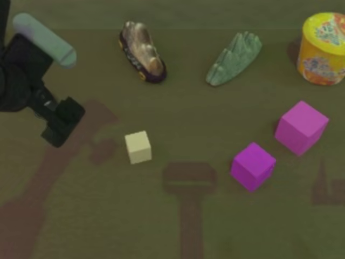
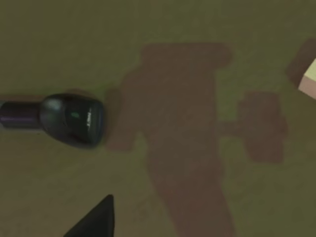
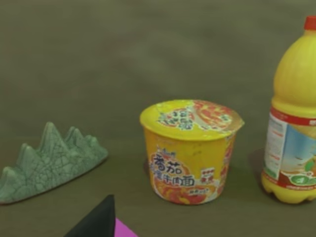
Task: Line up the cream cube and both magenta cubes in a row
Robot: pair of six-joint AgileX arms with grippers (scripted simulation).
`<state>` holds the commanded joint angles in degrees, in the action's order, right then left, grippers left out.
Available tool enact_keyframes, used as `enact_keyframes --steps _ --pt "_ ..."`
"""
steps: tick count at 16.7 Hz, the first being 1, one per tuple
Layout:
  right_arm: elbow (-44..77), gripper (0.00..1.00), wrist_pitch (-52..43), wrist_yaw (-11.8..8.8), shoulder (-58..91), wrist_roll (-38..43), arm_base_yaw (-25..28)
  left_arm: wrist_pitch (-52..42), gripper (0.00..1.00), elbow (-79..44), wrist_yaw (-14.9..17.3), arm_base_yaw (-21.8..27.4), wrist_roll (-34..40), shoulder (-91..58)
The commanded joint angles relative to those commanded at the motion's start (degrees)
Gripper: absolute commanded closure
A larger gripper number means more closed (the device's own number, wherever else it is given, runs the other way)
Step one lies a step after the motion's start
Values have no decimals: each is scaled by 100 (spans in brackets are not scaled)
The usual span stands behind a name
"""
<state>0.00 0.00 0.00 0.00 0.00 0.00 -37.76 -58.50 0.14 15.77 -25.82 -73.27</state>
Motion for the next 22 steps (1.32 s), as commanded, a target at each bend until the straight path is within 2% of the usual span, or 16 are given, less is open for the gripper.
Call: enact_keyframes --steps 5,11,15,22 --pt "0 0 0 0 0 0 0 -1481 0 -2187 18 606 -987 -2942" --pt "0 0 0 0 0 0 0 -2565 0 -4100 14 1097 -1794 -5053" --pt "0 0 0 0 0 0 0 -2764 0 -4518 5 1200 -1963 -5501" --pt "0 0 0 0 0 0 0 -2523 0 -4342 6 1186 -1971 -5585"
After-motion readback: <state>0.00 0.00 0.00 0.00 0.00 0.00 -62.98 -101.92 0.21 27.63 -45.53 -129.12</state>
